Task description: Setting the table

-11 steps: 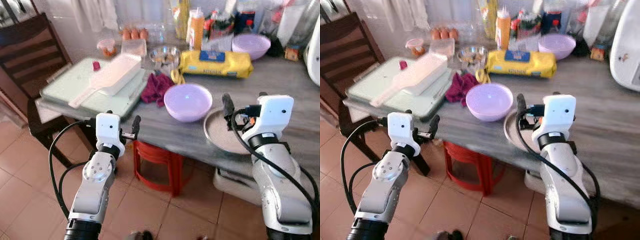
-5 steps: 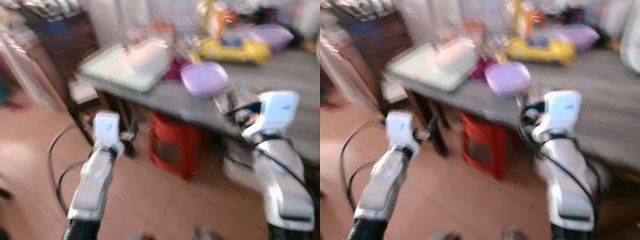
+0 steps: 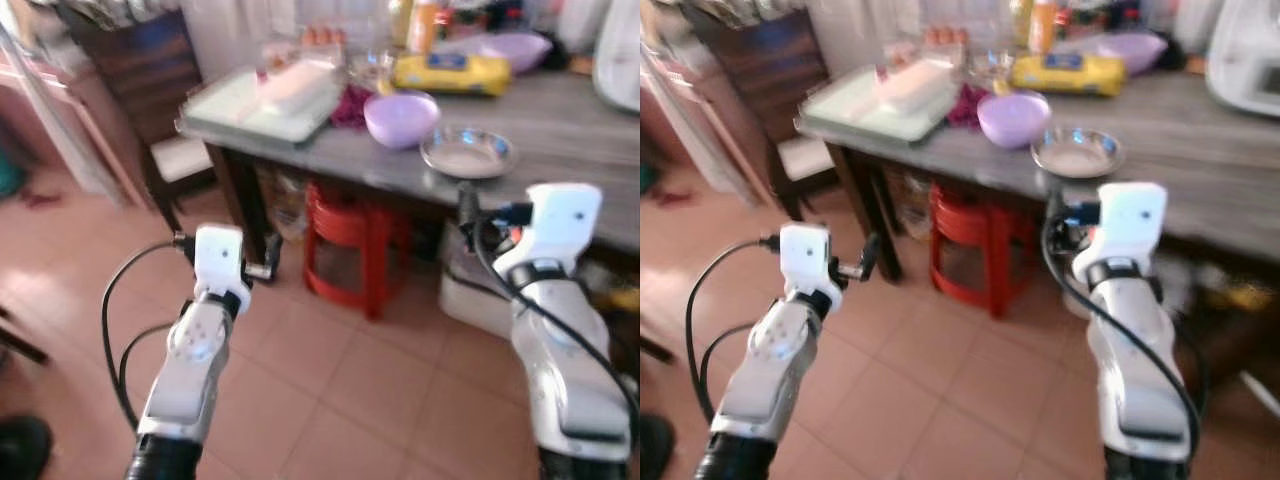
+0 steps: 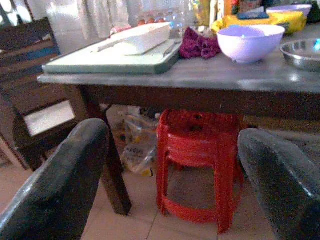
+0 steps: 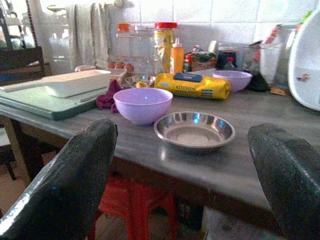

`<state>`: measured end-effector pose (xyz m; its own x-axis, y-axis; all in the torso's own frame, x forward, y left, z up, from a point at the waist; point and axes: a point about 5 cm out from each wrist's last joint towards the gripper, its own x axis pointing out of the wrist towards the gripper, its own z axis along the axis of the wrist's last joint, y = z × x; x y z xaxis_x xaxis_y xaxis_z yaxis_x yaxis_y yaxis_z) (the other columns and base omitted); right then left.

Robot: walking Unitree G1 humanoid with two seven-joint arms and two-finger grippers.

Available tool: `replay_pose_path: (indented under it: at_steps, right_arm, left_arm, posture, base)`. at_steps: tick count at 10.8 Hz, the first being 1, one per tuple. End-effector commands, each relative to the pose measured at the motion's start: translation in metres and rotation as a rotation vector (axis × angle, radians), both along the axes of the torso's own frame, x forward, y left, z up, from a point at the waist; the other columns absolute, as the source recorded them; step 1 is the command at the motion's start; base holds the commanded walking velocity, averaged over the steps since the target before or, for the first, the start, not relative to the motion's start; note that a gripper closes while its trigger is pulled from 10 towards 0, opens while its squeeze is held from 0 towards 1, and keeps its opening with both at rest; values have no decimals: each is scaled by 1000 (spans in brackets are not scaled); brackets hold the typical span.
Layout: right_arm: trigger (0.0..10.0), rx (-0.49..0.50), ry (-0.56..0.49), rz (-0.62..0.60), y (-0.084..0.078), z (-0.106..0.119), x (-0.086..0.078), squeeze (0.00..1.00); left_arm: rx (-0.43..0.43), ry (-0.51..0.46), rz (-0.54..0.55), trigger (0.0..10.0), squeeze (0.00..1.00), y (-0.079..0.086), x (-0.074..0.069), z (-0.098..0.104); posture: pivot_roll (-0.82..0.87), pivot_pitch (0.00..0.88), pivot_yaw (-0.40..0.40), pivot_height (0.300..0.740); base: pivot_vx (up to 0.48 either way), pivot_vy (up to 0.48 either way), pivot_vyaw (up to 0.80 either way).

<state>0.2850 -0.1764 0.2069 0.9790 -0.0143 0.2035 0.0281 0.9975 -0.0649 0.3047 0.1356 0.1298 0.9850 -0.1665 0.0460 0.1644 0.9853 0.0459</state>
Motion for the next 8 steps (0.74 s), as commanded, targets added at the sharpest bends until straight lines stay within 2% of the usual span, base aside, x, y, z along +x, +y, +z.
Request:
replay_pose_path:
  at_steps: [1, 3, 5, 6, 7, 8]
  right_arm:
    - [10000, -4, -16, 11, 5, 4, 0, 0]
    - [10000, 25, -6, -2, 7, -5, -2, 0]
    - [10000, 74, 57, -2, 10, -29, -9, 0]
    - [10000, 120, 120, -23, 9, -49, -15, 0]
    - [10000, 98, 149, -32, 9, -60, -18, 0]
    - [10000, 117, 174, -51, 8, -68, -21, 0]
  left_arm:
    - [8, -5, -2, 10000, 0, 2, 0, 0]
    - [11, -25, -10, 10000, 0, 5, -3, -6]
    - [25, -10, 70, 10000, 0, 19, -13, -22]
    - [34, 8, 129, 10000, 0, 29, -23, -36]
    - [49, 15, 183, 10000, 0, 39, -30, -44]
    - [43, 27, 201, 10000, 0, 44, -35, -46]
  posture:
    - [-82, 87, 109, 740]
    - [-82, 85, 108, 740]
    - [-82, 84, 102, 740]
    - [-79, 77, 93, 740]
    - [-78, 73, 83, 740]
    - [-78, 67, 78, 740]
  base:
    - [-341, 0, 0]
    - [0, 0, 0]
    - [0, 0, 0]
    - [0, 0, 0]
    - [0, 0, 0]
    - [0, 0, 0]
